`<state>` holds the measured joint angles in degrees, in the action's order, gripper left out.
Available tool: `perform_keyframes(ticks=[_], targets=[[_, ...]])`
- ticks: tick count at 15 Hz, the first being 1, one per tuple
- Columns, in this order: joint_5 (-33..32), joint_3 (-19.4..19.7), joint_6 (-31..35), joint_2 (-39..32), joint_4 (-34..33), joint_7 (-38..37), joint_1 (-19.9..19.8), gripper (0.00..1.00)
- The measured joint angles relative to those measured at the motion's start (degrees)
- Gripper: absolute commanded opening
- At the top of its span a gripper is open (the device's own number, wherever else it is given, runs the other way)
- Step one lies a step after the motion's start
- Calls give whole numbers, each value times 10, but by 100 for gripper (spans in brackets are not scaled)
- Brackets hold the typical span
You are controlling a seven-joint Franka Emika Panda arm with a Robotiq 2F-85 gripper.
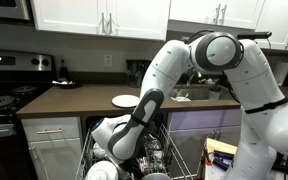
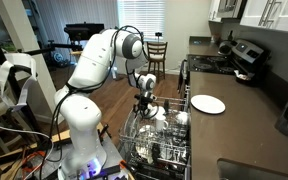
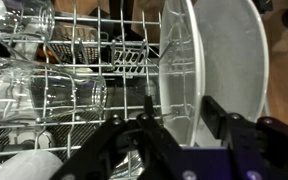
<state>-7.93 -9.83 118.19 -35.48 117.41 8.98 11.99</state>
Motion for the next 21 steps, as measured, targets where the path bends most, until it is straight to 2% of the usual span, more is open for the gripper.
perform_keyframes(ticks=[1,5,6,12,21], targets=[[7,-2,-5,-1,-3,7,-4,24],[34,-11,-17,-1,-8,28,-16,15],[39,-13,-20,-2,-9,34,-18,5],[81,-18,-56,-6,-16,78,-40,4],[105,-21,-83,-5,-20,127,-67,4]])
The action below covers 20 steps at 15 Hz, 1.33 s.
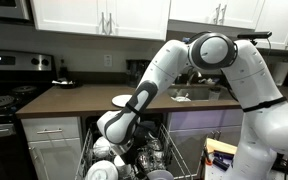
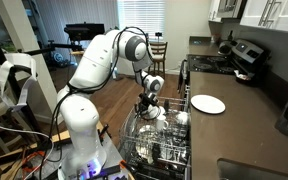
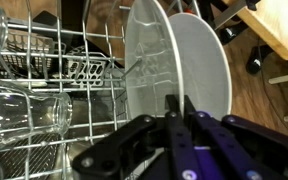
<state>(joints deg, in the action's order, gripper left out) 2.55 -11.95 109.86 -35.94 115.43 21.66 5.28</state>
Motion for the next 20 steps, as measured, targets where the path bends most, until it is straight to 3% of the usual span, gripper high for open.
perform_keyframes(ticks=[20], targets=[[2,-17,-1,63,29,23,0,4]])
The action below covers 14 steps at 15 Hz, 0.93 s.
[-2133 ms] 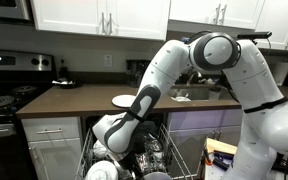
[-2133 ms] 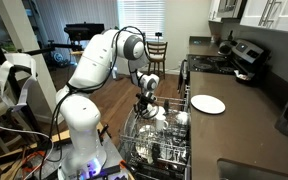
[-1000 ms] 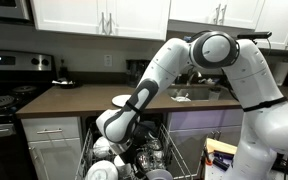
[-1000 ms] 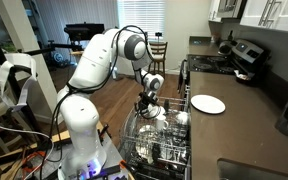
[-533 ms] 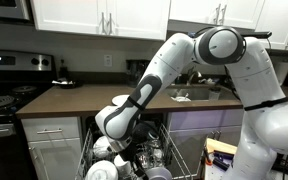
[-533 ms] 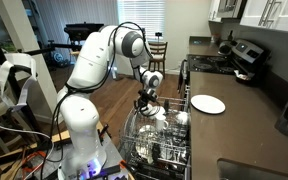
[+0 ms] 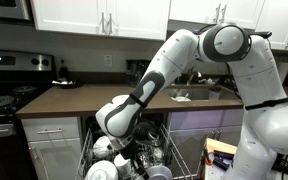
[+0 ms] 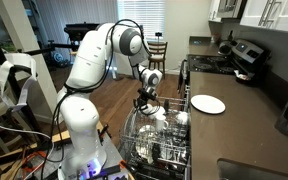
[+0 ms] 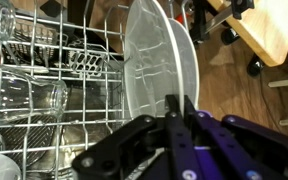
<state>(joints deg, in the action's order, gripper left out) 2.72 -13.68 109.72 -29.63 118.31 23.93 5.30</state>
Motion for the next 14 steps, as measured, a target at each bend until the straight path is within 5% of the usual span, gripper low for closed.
perform_keyframes(ticks=[14], targets=[[14,-6,-1,55,29,11,0,4]])
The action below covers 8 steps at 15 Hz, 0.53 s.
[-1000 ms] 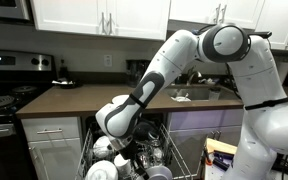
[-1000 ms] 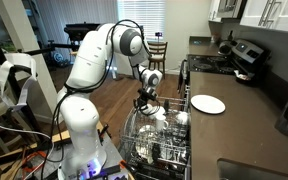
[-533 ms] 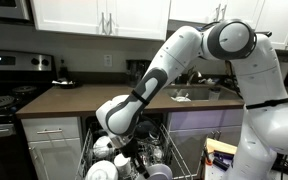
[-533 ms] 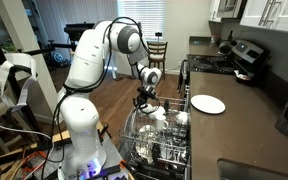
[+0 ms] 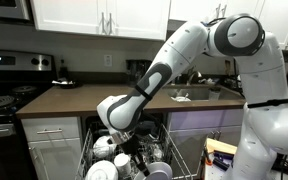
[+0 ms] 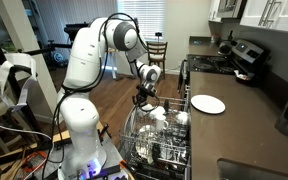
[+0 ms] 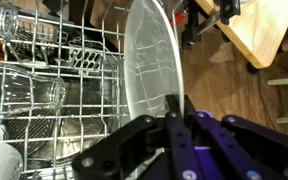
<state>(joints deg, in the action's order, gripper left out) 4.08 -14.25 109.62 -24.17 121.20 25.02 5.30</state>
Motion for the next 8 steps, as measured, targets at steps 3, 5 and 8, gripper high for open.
perform_keyframes(ticks=[3,5,8], targets=[[5,0,0,8,3,0,0,4],[6,0,0,12,5,0,0,4],[7,0,0,18,9,0,0,4]])
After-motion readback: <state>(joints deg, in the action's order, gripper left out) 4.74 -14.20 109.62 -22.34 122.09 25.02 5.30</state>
